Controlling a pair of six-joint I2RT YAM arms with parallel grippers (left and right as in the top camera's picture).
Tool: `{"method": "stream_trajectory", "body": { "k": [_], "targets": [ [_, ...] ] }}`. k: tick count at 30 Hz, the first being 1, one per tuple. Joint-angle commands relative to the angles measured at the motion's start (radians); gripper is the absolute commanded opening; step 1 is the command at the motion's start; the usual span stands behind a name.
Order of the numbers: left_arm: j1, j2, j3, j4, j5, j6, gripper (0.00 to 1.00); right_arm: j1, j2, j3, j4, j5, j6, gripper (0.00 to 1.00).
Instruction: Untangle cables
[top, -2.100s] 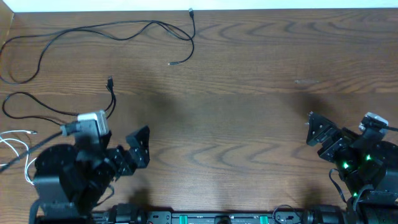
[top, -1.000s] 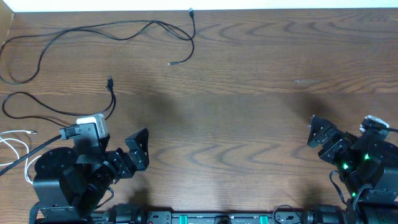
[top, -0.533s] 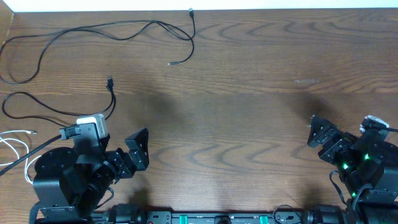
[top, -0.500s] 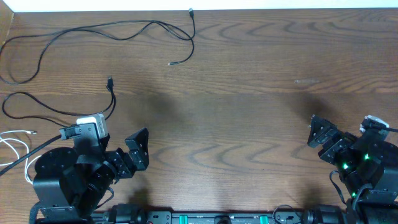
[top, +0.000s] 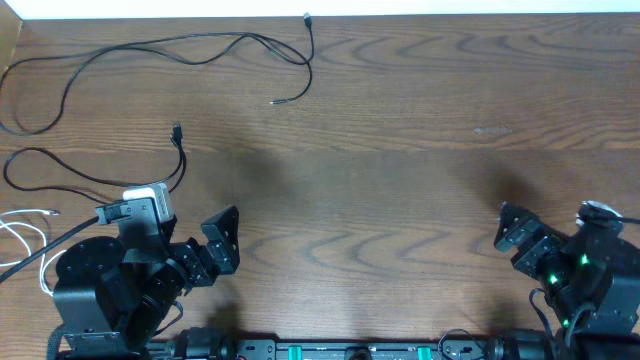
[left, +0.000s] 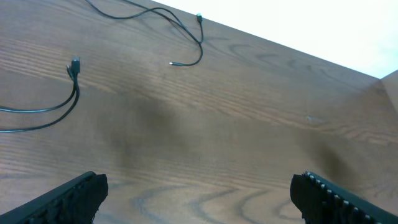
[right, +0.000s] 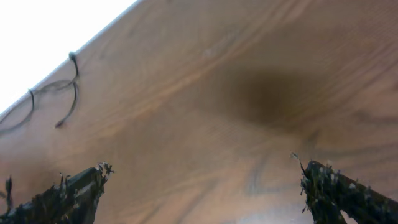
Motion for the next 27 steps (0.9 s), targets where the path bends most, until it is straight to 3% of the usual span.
{"method": "stream_trajectory", "body": {
  "k": [1,7,14,27],
  "targets": [
    [-0.002,-0.001,0.011,-0.002,-0.013,0.013,1.00,0.005,-0.050,-0.057,0.050,0.080,-0.010,0.99],
    [-0.002,-0.001,0.011,-0.002,-0.013,0.013,1.00,0.031,-0.166,-0.251,0.264,0.127,-0.046,0.99],
    [-0.002,-0.001,0.011,-0.002,-0.014,0.013,0.99,0.050,-0.286,-0.452,0.563,0.011,-0.409,0.99],
    [-0.002,-0.001,0.011,-0.002,-0.013,0.013,1.00,0.074,-0.426,-0.679,0.812,0.008,-0.411,0.99]
  ]
}}
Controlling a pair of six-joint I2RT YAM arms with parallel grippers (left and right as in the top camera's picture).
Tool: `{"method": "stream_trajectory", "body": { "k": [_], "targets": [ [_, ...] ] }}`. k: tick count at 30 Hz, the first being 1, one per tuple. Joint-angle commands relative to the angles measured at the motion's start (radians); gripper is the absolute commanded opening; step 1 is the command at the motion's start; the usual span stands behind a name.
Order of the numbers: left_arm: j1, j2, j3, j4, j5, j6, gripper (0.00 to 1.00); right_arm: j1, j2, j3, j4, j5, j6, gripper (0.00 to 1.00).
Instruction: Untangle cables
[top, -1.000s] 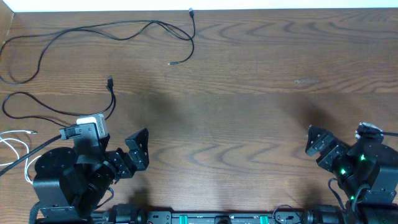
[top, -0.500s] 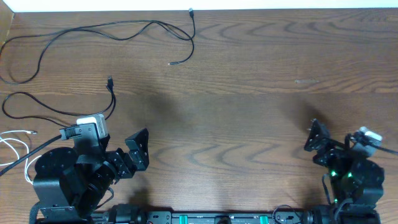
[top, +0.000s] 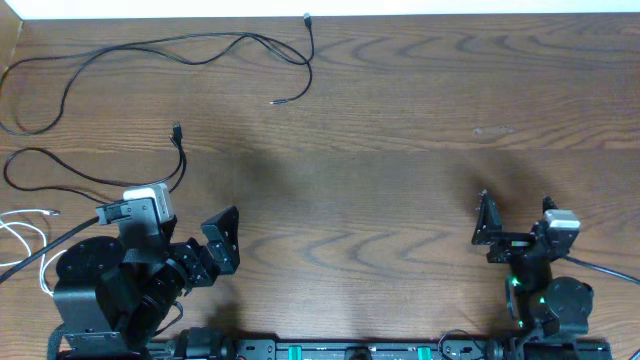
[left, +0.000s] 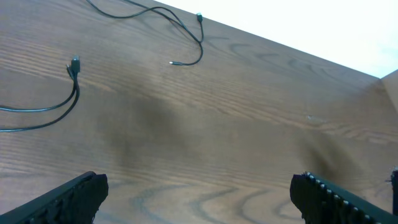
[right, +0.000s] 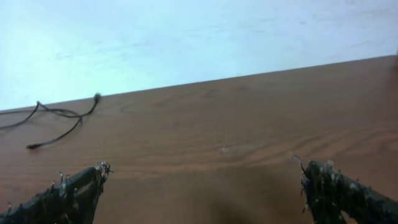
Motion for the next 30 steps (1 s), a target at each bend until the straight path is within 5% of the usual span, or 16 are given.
{"method": "stream_trajectory", "body": {
  "k": [1,30],
  "targets": [
    [-0.002,-0.001,0.011,0.000,-0.013,0.013,1.00,0.010,-0.027,-0.040,0.026,-0.006,-0.024,0.99],
    [-0.002,-0.001,0.011,0.000,-0.013,0.013,0.99,-0.041,-0.054,-0.097,0.042,-0.003,-0.163,0.99]
  ]
}}
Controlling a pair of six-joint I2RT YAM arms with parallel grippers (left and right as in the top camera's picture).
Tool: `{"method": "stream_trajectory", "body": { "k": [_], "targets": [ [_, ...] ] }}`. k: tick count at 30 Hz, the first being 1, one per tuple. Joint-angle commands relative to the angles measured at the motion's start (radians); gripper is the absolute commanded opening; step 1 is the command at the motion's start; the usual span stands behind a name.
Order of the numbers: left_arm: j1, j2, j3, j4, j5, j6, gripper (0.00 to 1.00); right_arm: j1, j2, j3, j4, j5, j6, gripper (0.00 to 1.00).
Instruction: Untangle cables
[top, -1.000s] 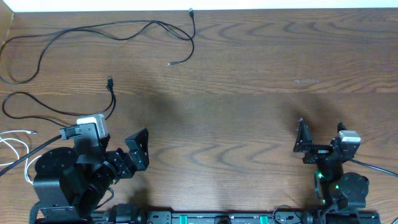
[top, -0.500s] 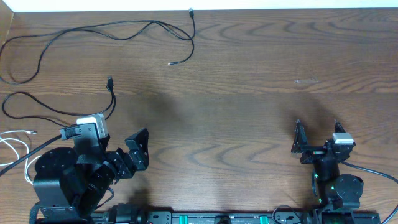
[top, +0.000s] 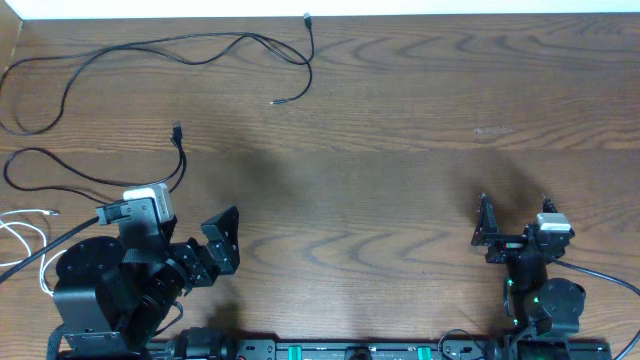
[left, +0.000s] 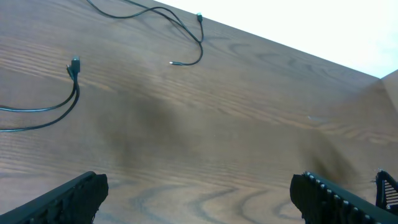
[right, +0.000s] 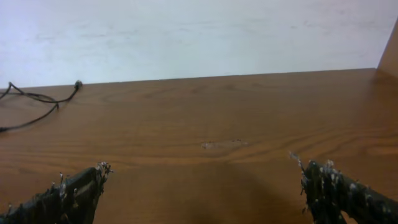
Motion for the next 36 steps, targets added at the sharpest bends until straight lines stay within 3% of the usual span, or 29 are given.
{"method": "stream_trajectory", "body": {
  "k": [1,36],
  "targets": [
    [-0.002,-0.001,0.011,0.000,-0.013,0.013,1.00,-0.006,-0.011,-0.005,-0.004,0.002,-0.081,0.99],
    [-0.002,-0.001,0.011,0.000,-0.014,0.013,1.00,0.017,-0.011,-0.005,-0.004,0.012,-0.055,0.99]
  ]
}}
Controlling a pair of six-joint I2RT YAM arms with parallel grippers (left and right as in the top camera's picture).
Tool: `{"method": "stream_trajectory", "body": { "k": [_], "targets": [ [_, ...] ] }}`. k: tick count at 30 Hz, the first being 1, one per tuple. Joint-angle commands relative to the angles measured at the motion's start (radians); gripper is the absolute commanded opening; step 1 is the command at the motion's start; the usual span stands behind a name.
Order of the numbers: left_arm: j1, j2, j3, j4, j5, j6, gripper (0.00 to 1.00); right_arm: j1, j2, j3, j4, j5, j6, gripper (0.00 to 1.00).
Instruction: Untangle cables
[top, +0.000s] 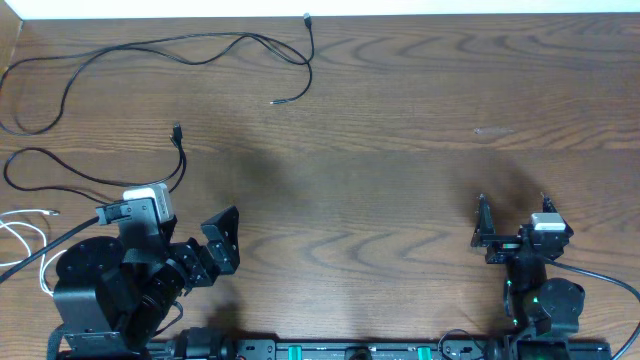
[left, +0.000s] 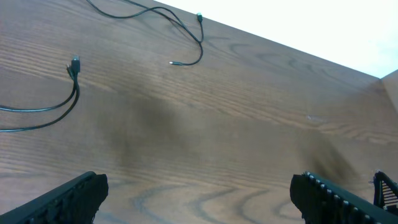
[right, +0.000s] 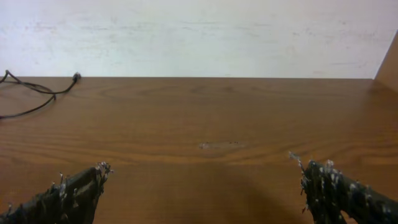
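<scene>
A long black cable (top: 240, 35) runs along the far left of the table, its loose end (left: 174, 63) lying apart. A second black cable lies below it, with its plug (top: 177, 130) also in the left wrist view (left: 74, 62). A white cable (top: 22, 232) curls at the left edge. None of them cross one another. My left gripper (top: 218, 248) is open at the near left (left: 199, 205), holding nothing. My right gripper (top: 512, 218) is open at the near right (right: 202, 199), also holding nothing, facing the far edge. Only the long cable's tip (right: 76, 76) shows in its view.
The brown wooden table (top: 400, 130) ends at a white wall along the far side. A small pale scuff (top: 492, 131) marks the wood ahead of the right gripper. Both arm bases sit at the near edge.
The right gripper has turned slightly, so its view of the far table edge is now level. The left arm and the cables are unchanged.
The right arm sat at the near right corner, angled toward the left. Then it stood further left, pointing at the far edge, where it has stayed with small turns. The left arm stayed still, both grippers stayed open, and the cables lay untouched.
</scene>
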Motion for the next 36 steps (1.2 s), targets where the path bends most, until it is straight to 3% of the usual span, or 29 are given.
{"method": "stream_trajectory", "body": {
  "k": [1,36],
  "targets": [
    [-0.002,-0.001,0.011,0.000,-0.013,0.013,0.99,0.005,-0.011,-0.004,-0.003,0.011,0.007,0.99],
    [-0.002,-0.001,0.011,-0.024,-0.013,0.013,1.00,0.005,-0.011,-0.004,-0.001,0.011,0.007,0.99]
  ]
}}
